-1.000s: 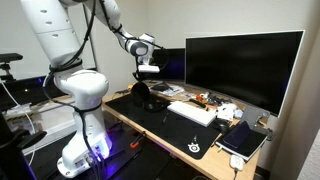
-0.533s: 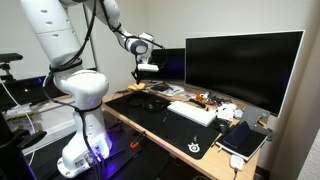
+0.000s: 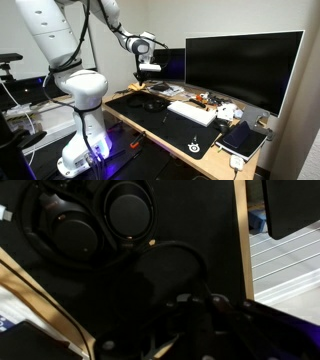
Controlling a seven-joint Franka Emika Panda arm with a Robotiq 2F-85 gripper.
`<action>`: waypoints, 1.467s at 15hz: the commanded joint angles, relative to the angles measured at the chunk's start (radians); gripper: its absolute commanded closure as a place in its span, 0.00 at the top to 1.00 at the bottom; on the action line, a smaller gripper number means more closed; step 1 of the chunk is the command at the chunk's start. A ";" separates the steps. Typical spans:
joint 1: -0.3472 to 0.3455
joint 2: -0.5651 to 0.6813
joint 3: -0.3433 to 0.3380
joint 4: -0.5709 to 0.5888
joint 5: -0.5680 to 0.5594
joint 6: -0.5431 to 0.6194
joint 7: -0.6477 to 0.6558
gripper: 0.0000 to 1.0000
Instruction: Open the black bag on the table
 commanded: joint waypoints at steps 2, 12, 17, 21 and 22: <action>-0.037 -0.092 -0.017 -0.089 -0.085 0.002 0.092 0.00; -0.097 -0.091 -0.071 -0.115 -0.200 -0.029 0.340 0.00; -0.117 -0.050 -0.099 -0.092 -0.228 -0.059 0.413 0.40; -0.125 -0.035 -0.103 -0.075 -0.265 -0.090 0.455 0.71; -0.124 -0.034 -0.104 -0.073 -0.269 -0.090 0.461 0.80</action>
